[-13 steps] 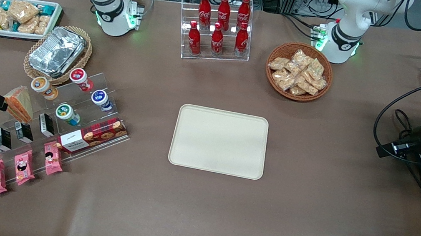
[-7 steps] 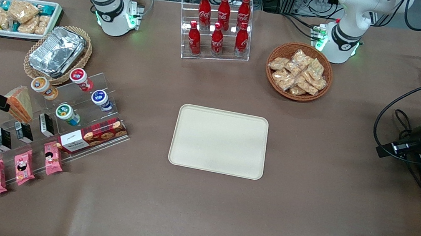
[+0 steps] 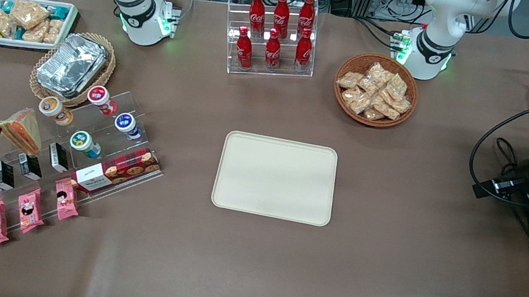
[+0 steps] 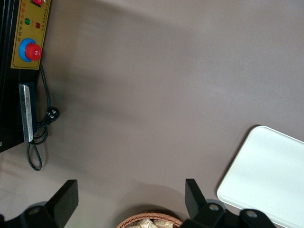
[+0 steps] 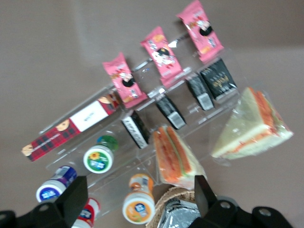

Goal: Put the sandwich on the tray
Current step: 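Close the right gripper on the wrapped triangle sandwich in the rack, then lift the sandwich up and out of the acrylic rack, then carry the sandwich over the cream tray and lower it, then set the sandwich down on the tray and open the right gripper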

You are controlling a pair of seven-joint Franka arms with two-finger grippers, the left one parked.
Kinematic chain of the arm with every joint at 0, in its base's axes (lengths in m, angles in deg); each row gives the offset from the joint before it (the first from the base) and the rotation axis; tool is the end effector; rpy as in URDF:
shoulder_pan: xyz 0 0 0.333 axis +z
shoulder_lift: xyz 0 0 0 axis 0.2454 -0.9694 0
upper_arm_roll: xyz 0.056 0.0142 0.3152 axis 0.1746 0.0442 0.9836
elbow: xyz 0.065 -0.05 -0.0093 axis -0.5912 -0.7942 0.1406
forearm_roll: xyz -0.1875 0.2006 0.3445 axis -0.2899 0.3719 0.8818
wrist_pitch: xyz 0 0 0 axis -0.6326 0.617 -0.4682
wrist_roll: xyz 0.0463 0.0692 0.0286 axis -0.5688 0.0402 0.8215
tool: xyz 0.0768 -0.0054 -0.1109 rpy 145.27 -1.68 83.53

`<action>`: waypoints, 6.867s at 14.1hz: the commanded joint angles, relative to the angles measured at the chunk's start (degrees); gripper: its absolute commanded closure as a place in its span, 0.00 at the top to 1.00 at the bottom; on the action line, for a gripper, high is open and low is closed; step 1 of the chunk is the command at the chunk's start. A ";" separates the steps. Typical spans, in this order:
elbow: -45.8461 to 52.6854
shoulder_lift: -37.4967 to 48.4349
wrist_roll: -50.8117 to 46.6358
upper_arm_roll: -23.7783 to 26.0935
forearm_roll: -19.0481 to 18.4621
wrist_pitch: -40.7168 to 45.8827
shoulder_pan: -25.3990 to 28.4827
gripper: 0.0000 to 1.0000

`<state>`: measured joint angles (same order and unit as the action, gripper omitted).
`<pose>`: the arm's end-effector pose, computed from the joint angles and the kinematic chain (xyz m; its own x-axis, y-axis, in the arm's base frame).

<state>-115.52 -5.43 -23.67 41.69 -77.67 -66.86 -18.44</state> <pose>0.6644 -0.1473 0.5013 0.9907 -0.0973 -0.0952 -0.0978 -0.9952 0.0000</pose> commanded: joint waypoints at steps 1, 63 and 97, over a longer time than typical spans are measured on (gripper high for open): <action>-1.63 1.04 -0.28 -3.09 0.35 -0.41 -0.25 1.00; 8.12 -6.16 14.84 -5.73 4.92 -2.25 37.07 0.54; 7.60 -25.70 36.13 -4.06 13.44 -33.75 54.07 0.99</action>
<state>-107.02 -35.81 14.12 37.70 -66.73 -105.37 37.05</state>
